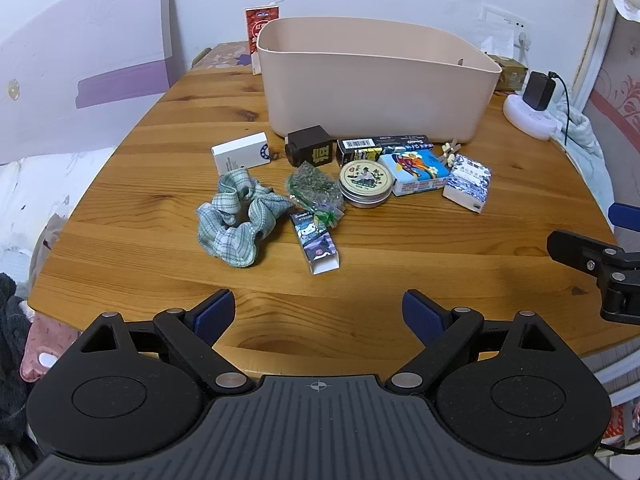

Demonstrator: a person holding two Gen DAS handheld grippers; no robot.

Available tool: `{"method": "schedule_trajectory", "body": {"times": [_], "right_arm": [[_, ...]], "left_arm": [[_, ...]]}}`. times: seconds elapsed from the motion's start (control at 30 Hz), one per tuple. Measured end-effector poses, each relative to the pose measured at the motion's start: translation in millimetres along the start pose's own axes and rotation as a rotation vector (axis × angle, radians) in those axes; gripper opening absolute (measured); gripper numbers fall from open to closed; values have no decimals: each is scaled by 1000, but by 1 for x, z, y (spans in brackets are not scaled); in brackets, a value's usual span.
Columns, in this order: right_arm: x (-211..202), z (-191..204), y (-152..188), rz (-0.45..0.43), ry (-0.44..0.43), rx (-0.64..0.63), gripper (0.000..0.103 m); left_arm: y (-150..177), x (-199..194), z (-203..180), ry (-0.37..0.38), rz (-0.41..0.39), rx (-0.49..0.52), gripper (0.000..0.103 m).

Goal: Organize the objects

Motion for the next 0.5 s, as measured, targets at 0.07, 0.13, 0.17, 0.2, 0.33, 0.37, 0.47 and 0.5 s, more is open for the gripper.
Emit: {"method": "schedule_trajectory", "body": {"times": [0.07,0.13,0.17,0.2,0.33,0.37,0.47,0.5], "right_arm": [[3,-1,-1,3,-4,-1,103],[5,-2,-2,5,-9,-7,103],[7,-2,-3,6,-12,-11,103],[8,-3,-4,6,-13,-13,103],[19,-6,-8,16,-27,-21,103],[23,-6,-9,20,-31,-27,103],[39,-9,-10,29,-35,-59,103],[46,-10,-11,37,-36,-72,103]], "left_arm": [[-2,2,1,7,1,-7,92],[-3,6,1,11,3,-13,92],[-4,7,1,11,4,-16,92],[-5,9,1,12,5,-20,92],[-7,23,0,16,24,-34,92],[-7,28,0,10,30,-34,92],[-8,44,-3,15,54,-40,92],[-9,50,-4,22,58,-52,92]]}}
Point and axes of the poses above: each gripper's, at about its wrist camera, not at the fingertips, and x roughly the way its jaws point, z to its left, y to its underside, the point moved 10 cm from there along x, roughly the way its jaws point, and after that the axes turned 13 degrees about x, right-handed, at the moved point
